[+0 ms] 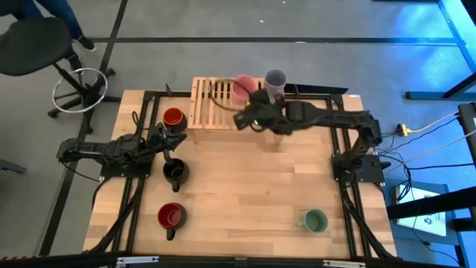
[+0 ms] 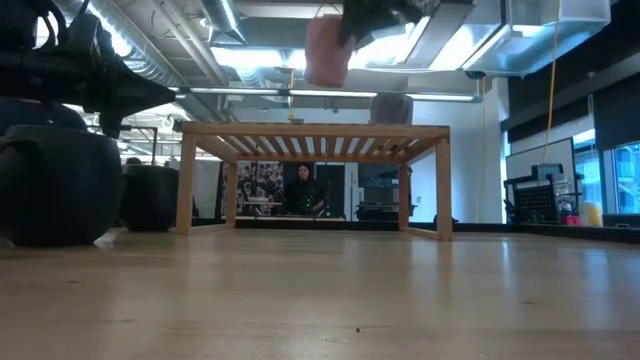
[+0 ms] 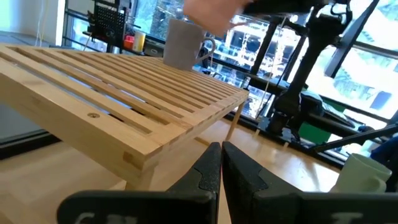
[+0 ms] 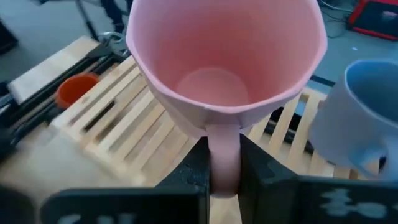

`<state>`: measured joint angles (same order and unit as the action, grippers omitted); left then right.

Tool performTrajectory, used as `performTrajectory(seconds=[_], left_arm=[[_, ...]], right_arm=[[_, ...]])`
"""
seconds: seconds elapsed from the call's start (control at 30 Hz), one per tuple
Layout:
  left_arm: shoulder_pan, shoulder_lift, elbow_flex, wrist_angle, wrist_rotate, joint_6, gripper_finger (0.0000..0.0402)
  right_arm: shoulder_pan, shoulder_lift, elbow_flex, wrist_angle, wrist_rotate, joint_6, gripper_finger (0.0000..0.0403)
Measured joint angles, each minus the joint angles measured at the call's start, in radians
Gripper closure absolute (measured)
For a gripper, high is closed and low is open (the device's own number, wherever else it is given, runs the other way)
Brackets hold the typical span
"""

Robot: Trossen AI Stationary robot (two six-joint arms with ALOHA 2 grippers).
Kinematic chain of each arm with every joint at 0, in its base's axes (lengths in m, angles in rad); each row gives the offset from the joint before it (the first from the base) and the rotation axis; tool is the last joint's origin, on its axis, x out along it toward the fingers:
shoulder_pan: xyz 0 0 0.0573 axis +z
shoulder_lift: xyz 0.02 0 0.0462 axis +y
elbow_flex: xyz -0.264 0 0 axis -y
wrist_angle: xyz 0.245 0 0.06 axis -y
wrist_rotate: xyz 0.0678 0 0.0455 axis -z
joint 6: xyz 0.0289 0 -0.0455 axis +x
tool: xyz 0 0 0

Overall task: Place coffee mugs
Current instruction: Put the pink mug on the shelf

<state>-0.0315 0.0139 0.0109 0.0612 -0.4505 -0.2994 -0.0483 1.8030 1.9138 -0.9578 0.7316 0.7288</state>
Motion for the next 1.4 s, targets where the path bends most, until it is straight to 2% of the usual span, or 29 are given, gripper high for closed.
performTrajectory(seconds=[0.13,0.3,0.73,1.07,1.4], left_arm=[[0.000,0.000,0.000,0.000,0.000,-0.016,0.0395],[0.000,0.000,0.000,0.000,0.017,-0.055,0.0395],[0.000,0.000,0.000,-0.001,0.018,-0.057,0.0395],[0.000,0.000,0.000,-0.001,0.019,-0.057,0.0395],[0.000,0.000,0.000,-0.001,0.019,-0.057,0.0395]], right_arm=[[-0.075,0.067,0.076,-0.081,-0.050,0.045,0.0378],[-0.134,0.122,0.089,-0.113,-0.110,0.083,0.0378],[-0.219,0.172,0.086,-0.117,-0.105,0.090,0.0378],[-0.238,0.194,0.087,-0.110,-0.111,0.118,0.0376],[-0.240,0.216,0.087,-0.076,-0.112,0.129,0.0286]])
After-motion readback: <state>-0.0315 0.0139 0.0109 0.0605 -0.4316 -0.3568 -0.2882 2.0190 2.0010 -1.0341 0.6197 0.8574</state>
